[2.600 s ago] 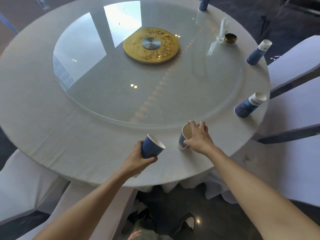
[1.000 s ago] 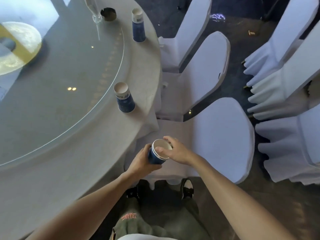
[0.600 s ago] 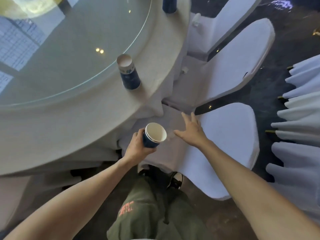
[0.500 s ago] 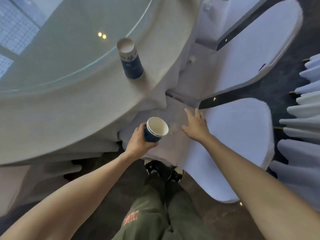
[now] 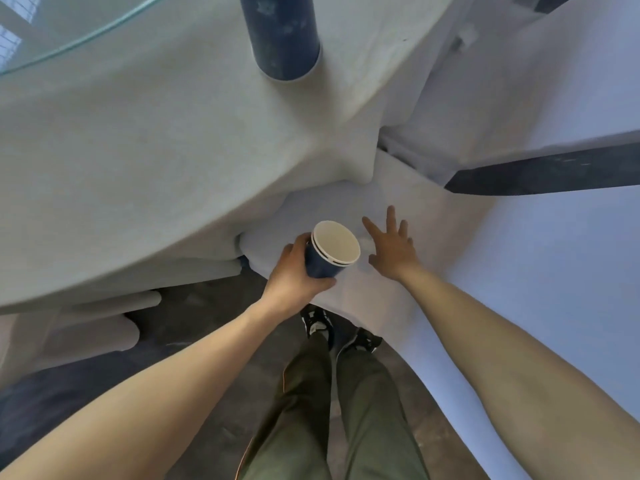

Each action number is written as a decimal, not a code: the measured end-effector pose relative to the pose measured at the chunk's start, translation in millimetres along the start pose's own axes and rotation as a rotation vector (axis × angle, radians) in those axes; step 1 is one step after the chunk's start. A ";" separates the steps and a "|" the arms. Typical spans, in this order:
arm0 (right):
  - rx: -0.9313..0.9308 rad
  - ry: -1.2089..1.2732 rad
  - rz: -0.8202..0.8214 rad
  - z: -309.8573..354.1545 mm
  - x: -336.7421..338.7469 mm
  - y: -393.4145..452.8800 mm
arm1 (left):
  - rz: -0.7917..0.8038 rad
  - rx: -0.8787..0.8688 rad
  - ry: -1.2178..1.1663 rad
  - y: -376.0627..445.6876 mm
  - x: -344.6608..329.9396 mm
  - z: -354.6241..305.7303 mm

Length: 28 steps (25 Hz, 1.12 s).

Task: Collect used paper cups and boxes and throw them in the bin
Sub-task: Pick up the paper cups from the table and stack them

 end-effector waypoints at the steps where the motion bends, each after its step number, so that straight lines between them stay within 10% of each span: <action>1: -0.002 0.019 0.032 -1.1 -12.5 5.8 | 0.002 0.014 -0.003 1.3 -2.4 5.9; 9: -0.043 0.090 0.080 -6.8 -8.8 -36.1 | 0.046 0.009 0.011 -15.9 2.4 -4.0; 17: -0.028 0.751 -0.338 29.6 170.6 -148.0 | 0.026 -0.039 0.012 -59.3 37.3 -65.4; 28: 0.305 0.300 -0.304 142.7 239.6 -262.9 | -0.162 -0.160 -0.132 -96.7 127.9 -124.0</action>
Point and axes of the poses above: each hand's wrist, its own y-axis towards the middle knuckle, its own x-axis out of the back of the hand, z = x × y, the point moved 8 cm from there along y, towards the middle knuckle, and after that the axes turned 5 degrees about -x, right-handed, at the moved point
